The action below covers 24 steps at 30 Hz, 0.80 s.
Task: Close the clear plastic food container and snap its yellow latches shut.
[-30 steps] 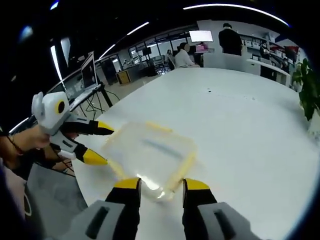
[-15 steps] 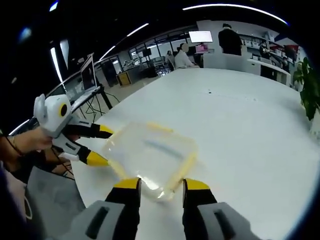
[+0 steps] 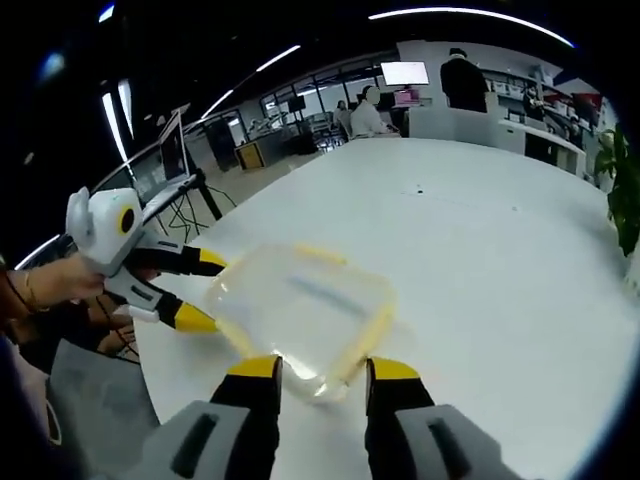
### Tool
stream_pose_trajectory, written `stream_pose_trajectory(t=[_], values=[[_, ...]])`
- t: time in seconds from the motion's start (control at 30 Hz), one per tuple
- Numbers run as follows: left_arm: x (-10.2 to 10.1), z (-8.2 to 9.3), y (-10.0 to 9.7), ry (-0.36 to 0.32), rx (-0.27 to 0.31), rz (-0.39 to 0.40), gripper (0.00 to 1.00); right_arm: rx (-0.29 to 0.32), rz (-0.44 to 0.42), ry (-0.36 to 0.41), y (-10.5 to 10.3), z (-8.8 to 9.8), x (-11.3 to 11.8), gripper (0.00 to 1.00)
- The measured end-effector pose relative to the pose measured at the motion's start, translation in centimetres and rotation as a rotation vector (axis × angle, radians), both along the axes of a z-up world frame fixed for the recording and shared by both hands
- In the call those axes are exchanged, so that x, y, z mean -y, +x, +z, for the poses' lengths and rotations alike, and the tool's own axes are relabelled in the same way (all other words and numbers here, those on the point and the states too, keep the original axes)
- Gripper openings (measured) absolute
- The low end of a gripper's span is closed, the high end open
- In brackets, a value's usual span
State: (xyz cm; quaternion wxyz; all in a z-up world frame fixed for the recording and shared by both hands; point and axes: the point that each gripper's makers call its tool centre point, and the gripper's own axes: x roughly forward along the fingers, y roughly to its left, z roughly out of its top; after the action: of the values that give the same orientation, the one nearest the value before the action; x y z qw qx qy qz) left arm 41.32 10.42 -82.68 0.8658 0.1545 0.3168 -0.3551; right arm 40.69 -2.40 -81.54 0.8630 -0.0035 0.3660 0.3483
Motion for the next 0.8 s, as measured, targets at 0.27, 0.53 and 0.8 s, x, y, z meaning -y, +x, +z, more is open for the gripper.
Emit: stream_pose_trajectory(t=[0.27,0.53,0.8], values=[[-0.1,0.0,1.3,-0.002,0.001,0.003,0.42,0.009,0.005,-0.011,1.4,0.1,0.0,0.30],[-0.2,0.0,2.6,0.011,0.007,-0.011,0.42,0.016,-0.013,-0.001,2.3,0.0,-0.2,0.30],[-0.4,-0.1,3.7,0.025,0.008,-0.021,0.43,0.027,-0.025,-0.005,3.3,0.0,-0.4,0.30]])
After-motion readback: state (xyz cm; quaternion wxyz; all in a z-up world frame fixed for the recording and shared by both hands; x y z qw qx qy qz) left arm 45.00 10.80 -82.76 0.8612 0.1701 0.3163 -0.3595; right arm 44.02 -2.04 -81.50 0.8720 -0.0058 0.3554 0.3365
